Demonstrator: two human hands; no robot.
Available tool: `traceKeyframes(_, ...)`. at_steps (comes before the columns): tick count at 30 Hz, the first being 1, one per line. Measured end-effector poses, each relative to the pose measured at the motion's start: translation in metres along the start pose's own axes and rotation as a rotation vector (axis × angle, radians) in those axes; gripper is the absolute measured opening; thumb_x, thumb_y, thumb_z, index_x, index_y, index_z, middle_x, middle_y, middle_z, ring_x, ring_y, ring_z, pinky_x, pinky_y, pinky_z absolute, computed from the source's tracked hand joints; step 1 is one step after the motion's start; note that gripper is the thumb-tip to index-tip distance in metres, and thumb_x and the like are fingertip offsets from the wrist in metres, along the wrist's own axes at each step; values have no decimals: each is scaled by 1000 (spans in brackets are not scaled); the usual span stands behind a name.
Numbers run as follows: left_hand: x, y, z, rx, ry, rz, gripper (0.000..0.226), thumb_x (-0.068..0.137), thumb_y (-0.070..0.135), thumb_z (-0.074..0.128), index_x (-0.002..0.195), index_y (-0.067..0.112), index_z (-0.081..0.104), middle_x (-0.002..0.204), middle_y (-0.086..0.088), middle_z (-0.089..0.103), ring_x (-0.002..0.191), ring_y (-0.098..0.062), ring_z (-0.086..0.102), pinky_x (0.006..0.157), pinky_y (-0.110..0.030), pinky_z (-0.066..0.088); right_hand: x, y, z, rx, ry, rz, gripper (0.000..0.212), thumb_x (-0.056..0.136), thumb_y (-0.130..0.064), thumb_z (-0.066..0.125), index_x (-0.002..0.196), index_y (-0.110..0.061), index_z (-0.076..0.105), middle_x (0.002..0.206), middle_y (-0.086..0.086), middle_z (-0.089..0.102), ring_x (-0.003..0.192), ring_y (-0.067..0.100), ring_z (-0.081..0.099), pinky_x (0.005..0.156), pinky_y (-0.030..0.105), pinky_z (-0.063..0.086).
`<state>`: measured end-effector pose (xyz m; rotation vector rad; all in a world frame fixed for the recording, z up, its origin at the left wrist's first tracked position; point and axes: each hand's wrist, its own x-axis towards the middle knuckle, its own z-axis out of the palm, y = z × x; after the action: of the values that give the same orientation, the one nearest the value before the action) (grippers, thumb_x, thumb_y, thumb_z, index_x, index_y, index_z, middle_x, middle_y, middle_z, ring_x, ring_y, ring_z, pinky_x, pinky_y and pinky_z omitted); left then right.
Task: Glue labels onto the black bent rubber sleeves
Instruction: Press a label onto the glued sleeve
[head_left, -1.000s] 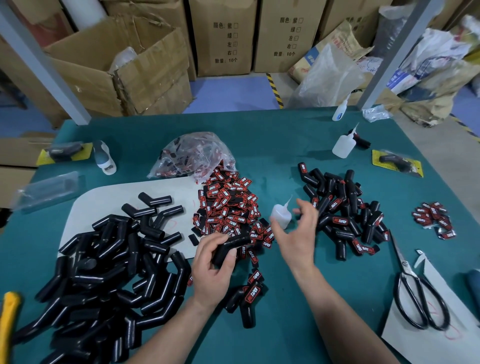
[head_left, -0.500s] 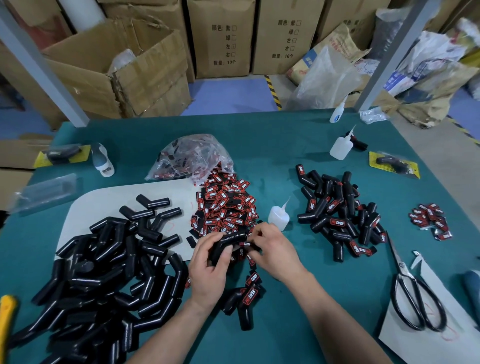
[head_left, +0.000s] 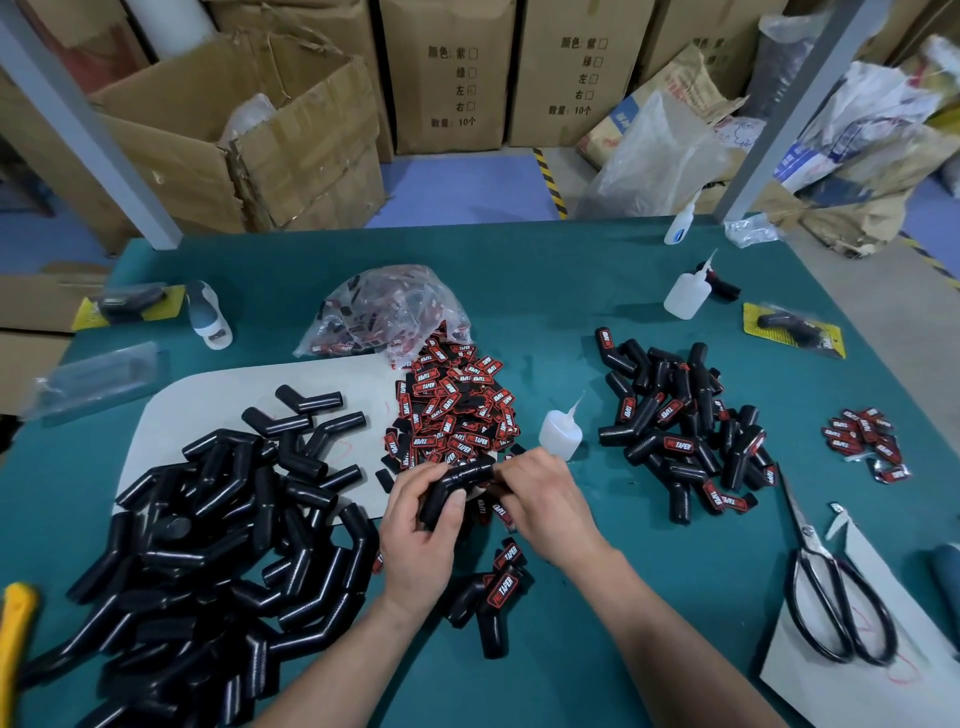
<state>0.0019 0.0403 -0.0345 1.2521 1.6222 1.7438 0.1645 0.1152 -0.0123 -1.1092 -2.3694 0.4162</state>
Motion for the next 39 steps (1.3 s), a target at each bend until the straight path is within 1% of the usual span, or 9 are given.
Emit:
traceKeyframes(12,3,6,-1,22,0,-24,31,93,33,68,120,49,65,124,18,63,120,-15,62,105,-18,44,-3,0,4,155,99,-47,14,95,-14,67,105,-5,72,100,3,67,93,22,60,87,27,49)
traceKeyframes(16,4,6,0,28,6,-73,30,93,22,73,114,41,67,123,19,63,120,-12,62,104,-17,44,-2,1,7,124,40,-46,12,93,-19,71,99,-10,76,93,2,69,87,25,62,80,38,53)
traceKeyframes(22,5,9,-1,40,17,-104,31,92,19,72,114,39,66,122,28,62,121,-2,59,104,-11,40,-3,5,-6,225,843,202,30,80,-12,76,102,-3,58,106,12,52,107,12,50,90,25,42)
traceKeyframes(25,5,12,0,37,25,-114,33,94,22,74,114,47,66,123,28,62,121,-1,59,103,-10,41,3,12,-5,273,605,544,56,75,-11,82,123,-5,54,121,7,51,120,18,47,106,36,38)
traceKeyframes(27,5,14,0,26,39,-104,41,91,21,72,114,53,65,122,26,62,119,-1,60,101,-9,41,6,17,-3,275,448,640,42,80,-16,80,117,-13,62,112,-6,58,110,19,55,102,44,42)
traceKeyframes(30,5,14,-1,-28,62,-166,40,92,23,74,115,53,65,119,20,67,114,-2,64,97,-10,45,6,19,-5,390,427,580,24,87,-24,73,109,-19,65,106,-12,59,101,9,58,87,21,47)
traceKeyframes(33,5,11,-1,-121,102,-271,41,91,17,76,113,49,64,110,16,72,99,-4,70,86,-11,51,2,10,-3,436,411,469,39,90,-38,60,120,-13,58,112,-10,51,103,2,53,84,7,39)
traceKeyframes(36,6,6,-3,-142,124,-319,39,93,14,74,109,48,64,104,10,74,95,-12,73,82,-14,54,-2,5,-2,442,369,341,44,93,-38,57,132,-20,51,114,-18,48,110,-3,51,93,8,37)
traceKeyframes(39,8,2,-3,-130,137,-344,38,94,15,73,109,48,66,108,10,75,100,-11,72,85,-13,53,-4,6,-4,589,530,342,33,85,-34,69,117,-40,60,111,-19,58,100,9,61,85,20,47)
